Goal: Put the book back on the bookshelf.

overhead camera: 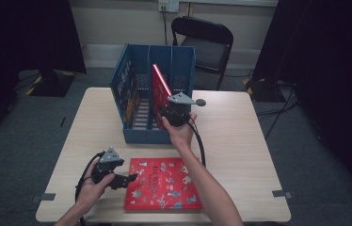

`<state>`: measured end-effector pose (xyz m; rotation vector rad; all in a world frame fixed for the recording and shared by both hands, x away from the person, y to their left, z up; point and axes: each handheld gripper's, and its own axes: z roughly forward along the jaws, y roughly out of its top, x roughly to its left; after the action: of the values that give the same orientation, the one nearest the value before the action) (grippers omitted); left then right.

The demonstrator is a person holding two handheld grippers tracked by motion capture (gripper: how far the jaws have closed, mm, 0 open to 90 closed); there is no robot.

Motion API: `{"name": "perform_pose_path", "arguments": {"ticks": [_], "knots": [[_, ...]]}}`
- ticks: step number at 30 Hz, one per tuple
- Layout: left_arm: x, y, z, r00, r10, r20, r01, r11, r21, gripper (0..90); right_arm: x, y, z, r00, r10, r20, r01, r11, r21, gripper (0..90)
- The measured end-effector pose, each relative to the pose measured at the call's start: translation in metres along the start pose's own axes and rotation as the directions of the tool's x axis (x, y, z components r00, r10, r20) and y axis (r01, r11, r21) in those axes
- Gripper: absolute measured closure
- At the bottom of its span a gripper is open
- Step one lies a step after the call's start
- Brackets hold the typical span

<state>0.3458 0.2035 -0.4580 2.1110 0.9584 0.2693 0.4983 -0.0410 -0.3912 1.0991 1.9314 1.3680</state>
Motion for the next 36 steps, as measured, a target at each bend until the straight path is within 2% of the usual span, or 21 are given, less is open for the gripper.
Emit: {"name": "perform_pose_path", "arguments": {"ticks": [4, 6, 7, 16, 22, 36], "knots": [[0.000, 0.000, 0.000, 1.0000, 0.000, -0.002, 0.000, 1.0000, 0.002, 19.0, -0.001, -0.013, -0.007, 0.9994, 0.007, -0.033, -0.006, 1.000, 0.027, 68.7], [0.000, 0.000, 0.000, 1.0000, 0.005, 0.002, -0.005, 1.0000, 0.002, 19.0, -0.003, -0.020, -0.011, 0.9968, 0.049, -0.063, -0.046, 0.998, 0.045, 67.6], [0.000, 0.000, 0.000, 0.9999, 0.008, 0.009, -0.008, 1.0000, -0.005, 19.0, -0.003, -0.021, -0.012, 0.9969, 0.053, -0.058, -0.050, 0.998, 0.047, 67.9], [0.001, 0.000, 0.000, 0.9999, 0.007, 0.011, -0.007, 1.0000, -0.002, 19.0, -0.001, -0.027, -0.024, 0.9977, 0.005, -0.067, -0.001, 0.998, 0.060, 73.9], [0.000, 0.000, 0.002, 0.9999, 0.005, 0.015, -0.005, 1.0000, 0.003, 19.1, 0.006, -0.025, -0.020, 0.9982, -0.038, -0.046, 0.041, 0.997, 0.062, 74.3], [0.001, 0.000, 0.003, 0.9999, 0.006, 0.012, -0.006, 0.9999, 0.012, 19.1, 0.015, -0.015, 0.003, 0.9984, -0.051, -0.025, 0.052, 0.996, 0.070, 71.8]]}}
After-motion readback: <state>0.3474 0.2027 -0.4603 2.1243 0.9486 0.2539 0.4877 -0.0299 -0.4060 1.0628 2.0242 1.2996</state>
